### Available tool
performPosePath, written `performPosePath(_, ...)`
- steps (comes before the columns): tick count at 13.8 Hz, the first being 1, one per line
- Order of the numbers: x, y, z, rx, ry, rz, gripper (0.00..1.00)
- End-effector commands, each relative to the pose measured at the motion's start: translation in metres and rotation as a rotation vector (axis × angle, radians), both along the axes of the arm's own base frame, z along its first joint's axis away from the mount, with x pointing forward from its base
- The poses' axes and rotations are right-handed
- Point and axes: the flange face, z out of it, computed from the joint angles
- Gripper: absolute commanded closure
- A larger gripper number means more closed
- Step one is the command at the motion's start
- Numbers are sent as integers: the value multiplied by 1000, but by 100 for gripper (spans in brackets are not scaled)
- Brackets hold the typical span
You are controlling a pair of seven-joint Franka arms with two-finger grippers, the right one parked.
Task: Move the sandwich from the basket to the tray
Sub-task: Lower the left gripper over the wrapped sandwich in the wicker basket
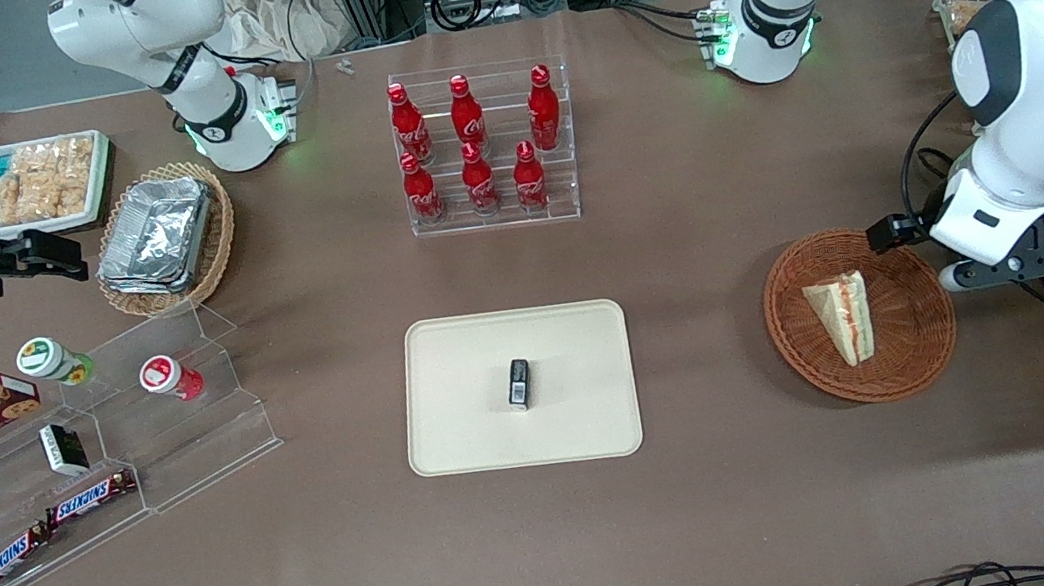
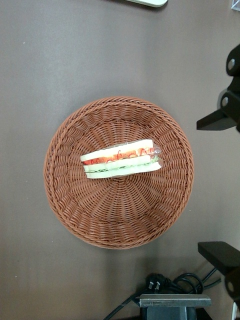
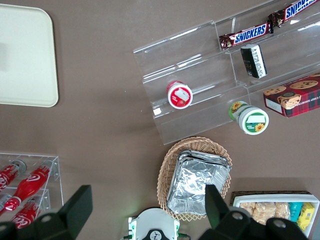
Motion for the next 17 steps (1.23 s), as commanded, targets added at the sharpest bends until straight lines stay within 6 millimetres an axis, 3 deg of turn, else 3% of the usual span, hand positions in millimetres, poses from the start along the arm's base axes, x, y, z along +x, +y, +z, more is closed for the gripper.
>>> performPosePath(1,2,-1,2,-11,1,18,0)
performPosePath(11,-4,-2,-5,-38,27,33,0)
performPosePath(14,-7,-3,-15,-58,41,43,0)
performPosePath(17,-23,-1,-44,-58,9,50,0)
